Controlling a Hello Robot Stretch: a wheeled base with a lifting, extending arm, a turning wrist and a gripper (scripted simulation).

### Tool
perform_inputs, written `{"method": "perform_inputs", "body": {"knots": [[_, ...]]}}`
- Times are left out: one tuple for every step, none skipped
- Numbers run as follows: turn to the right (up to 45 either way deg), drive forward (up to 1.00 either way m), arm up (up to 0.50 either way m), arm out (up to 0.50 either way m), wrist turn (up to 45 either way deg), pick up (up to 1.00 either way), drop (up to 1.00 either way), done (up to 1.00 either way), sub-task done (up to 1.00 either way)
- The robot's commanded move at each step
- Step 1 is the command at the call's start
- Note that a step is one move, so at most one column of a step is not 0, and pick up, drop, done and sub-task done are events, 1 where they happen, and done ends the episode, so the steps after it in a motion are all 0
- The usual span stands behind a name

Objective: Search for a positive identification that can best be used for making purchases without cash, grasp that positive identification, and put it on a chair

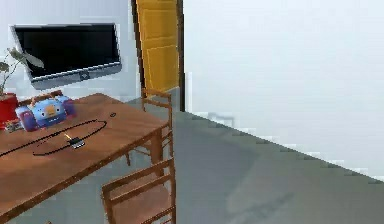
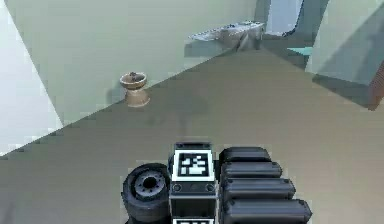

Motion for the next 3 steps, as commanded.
{"method": "perform_inputs", "body": {"knots": [[45.0,0.00,0.00,0.00,0.0,0.00,0.00,0.00,0.00],[45.0,0.00,0.00,0.00,0.0,0.00,0.00,0.00,0.00],[45.0,0.00,0.00,0.00,0.0,0.00,0.00,0.00,0.00]]}}
